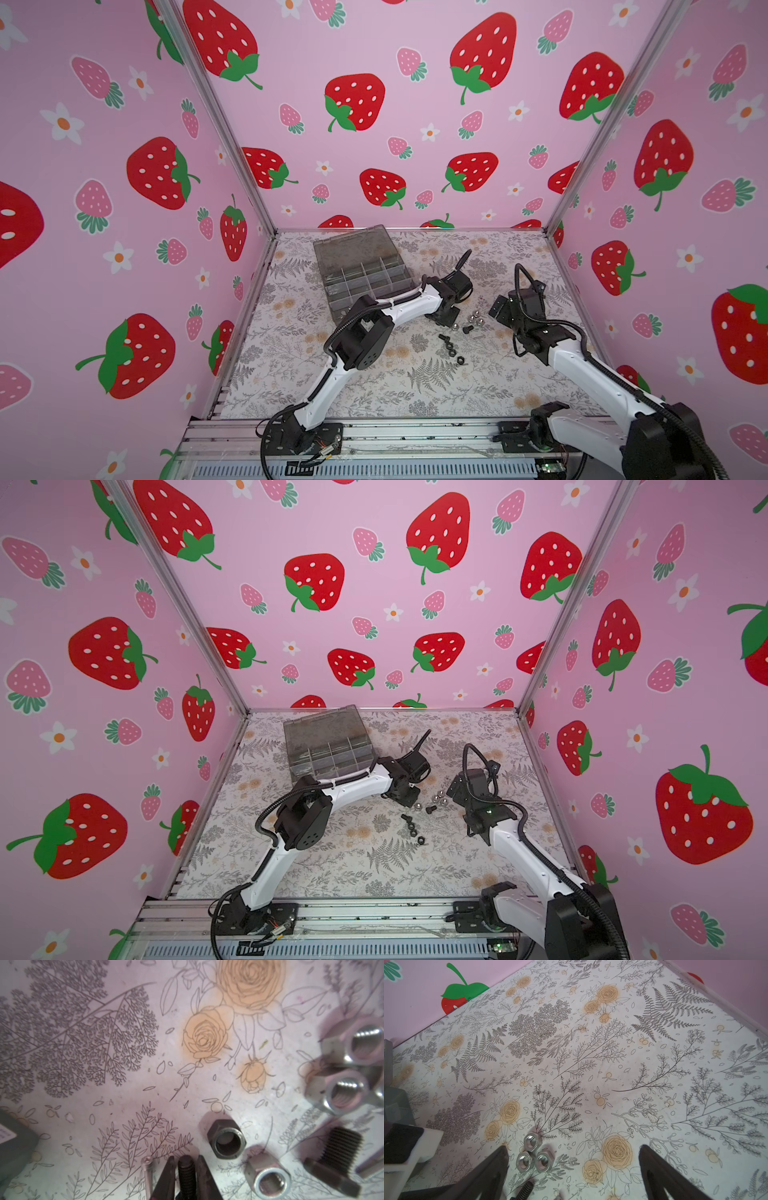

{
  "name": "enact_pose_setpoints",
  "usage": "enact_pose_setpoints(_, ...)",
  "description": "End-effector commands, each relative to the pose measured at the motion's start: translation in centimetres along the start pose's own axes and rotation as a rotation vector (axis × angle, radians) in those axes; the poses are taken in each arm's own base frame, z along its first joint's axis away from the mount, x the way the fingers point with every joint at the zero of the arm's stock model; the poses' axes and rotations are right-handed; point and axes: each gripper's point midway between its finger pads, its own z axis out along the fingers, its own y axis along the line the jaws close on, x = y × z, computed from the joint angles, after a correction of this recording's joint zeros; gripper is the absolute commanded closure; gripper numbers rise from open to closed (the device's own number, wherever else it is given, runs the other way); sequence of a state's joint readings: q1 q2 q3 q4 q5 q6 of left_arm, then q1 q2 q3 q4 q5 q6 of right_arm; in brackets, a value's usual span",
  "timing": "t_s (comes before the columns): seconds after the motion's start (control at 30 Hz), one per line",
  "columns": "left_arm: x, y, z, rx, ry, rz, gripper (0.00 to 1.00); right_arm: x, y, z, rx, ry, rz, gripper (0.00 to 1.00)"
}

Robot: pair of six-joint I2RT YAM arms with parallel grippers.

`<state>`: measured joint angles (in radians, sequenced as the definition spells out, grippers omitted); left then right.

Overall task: Sort the screws and nuts into containers
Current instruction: Pick up the screw at the center of the table.

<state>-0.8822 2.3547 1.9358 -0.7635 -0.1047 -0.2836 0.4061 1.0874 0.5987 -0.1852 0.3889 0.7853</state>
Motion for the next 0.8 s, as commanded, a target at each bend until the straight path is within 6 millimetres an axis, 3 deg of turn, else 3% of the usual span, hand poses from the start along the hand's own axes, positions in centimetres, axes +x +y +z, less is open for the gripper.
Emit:
enact_pose_setpoints(0.0,2.2,1.1,0.8,-0.078,0.104,0.053,0.79,0.2,-0.5,-0.3,0.017,-0.005,0.01,0.0)
enact_pose_setpoints(0.2,3.5,1.7,0.6,-0.149,0.151,0.122,0.82,0.3,-0.6,-0.2,0.021,-0.002,0.011,0.0)
enact_pose_setpoints(0.77,4.8,1.0,1.8,-0.138,0.192,0.149,0.87,0.4,-0.6,-0.1,0.023,0.0,0.011,0.0)
